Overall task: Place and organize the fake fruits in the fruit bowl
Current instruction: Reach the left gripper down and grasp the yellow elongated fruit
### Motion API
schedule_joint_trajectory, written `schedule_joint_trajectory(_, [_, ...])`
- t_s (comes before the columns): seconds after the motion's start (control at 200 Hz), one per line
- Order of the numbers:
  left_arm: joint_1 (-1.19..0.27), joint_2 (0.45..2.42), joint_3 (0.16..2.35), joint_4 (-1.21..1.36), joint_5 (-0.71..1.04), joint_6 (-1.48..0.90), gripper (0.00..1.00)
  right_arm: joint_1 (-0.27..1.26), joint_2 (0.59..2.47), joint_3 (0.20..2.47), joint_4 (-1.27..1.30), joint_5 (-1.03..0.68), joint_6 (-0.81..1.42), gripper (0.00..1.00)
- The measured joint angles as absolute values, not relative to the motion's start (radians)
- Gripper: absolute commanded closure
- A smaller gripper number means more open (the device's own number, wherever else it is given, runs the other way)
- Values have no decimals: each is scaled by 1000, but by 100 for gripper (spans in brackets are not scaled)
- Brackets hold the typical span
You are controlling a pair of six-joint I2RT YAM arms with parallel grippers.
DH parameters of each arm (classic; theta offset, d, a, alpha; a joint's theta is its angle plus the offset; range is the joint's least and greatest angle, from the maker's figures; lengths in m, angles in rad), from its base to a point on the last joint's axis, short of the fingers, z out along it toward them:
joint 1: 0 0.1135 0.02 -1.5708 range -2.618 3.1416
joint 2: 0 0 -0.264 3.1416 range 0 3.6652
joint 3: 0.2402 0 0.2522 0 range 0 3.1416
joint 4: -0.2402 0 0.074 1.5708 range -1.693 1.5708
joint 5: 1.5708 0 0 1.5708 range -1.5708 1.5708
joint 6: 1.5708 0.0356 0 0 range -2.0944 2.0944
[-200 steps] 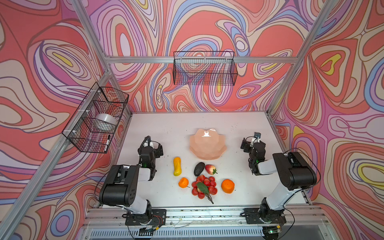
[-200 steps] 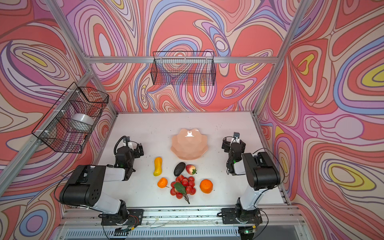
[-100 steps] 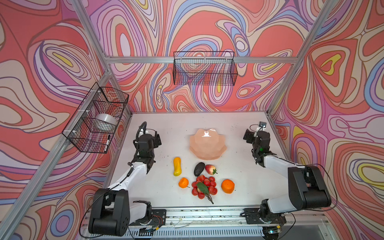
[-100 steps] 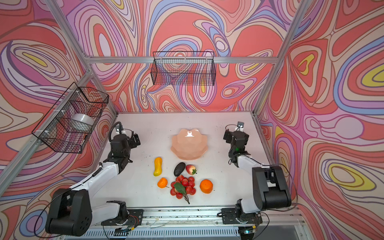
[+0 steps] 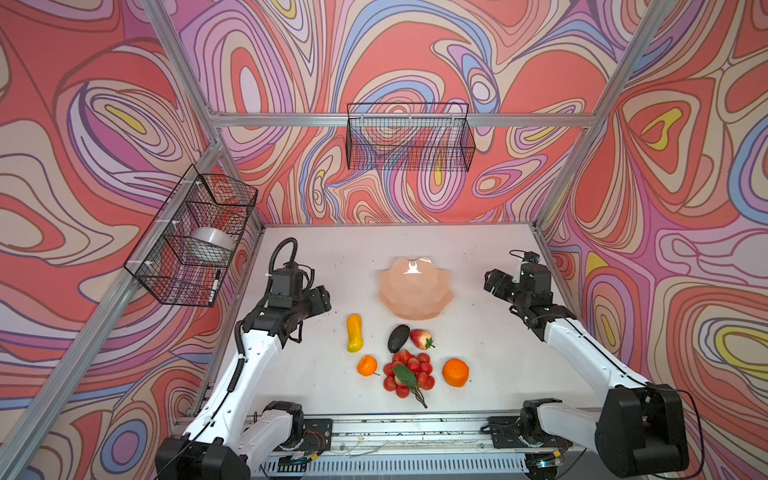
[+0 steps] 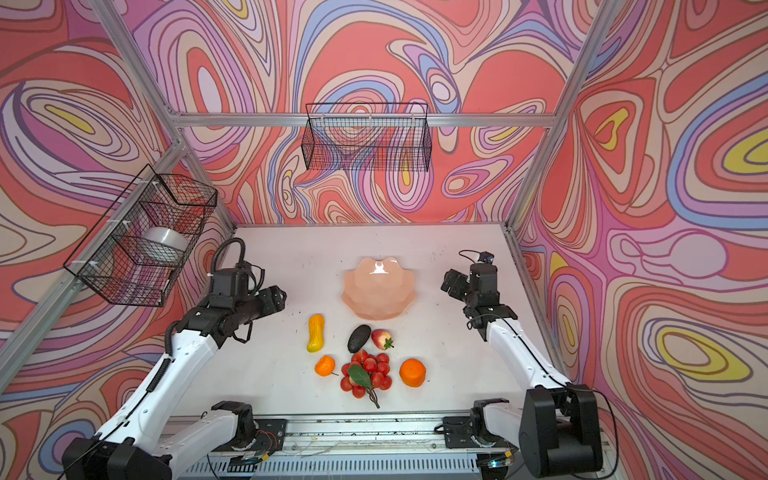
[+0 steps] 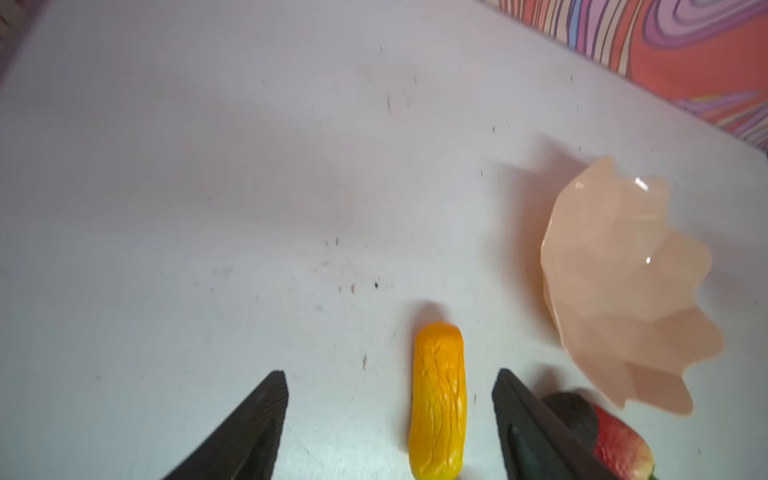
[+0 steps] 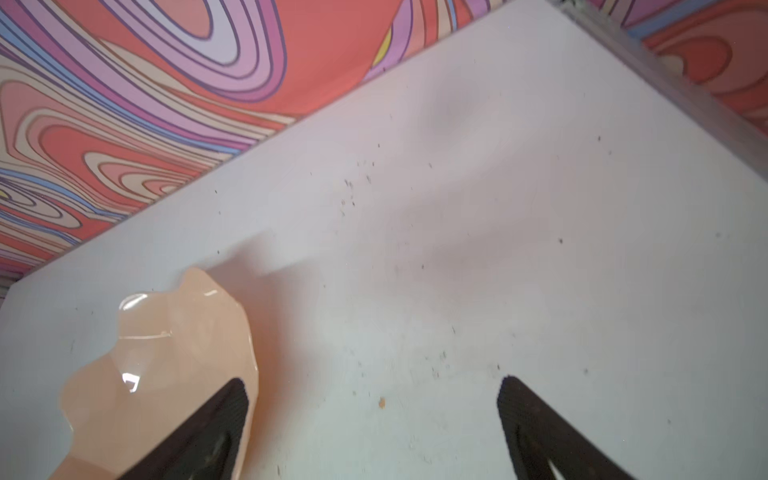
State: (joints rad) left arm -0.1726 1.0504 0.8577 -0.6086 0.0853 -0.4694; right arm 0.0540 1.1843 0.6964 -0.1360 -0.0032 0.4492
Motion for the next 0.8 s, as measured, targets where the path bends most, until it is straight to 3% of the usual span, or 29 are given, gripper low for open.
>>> schedule_joint_trajectory(0.205, [-365,1102,825,-690,136,-535,21,55,1188,685,-199,-68,477,2])
schedule_joint_trajectory(0.696, [-381,1243,738,-568,204,-603,21,60,1140,672,-179,-147,520,2])
schedule_joint_trajectory(0.801, [-381,1308,739,-517,214,-603,27,60,1121,667,-180,-147,530,2])
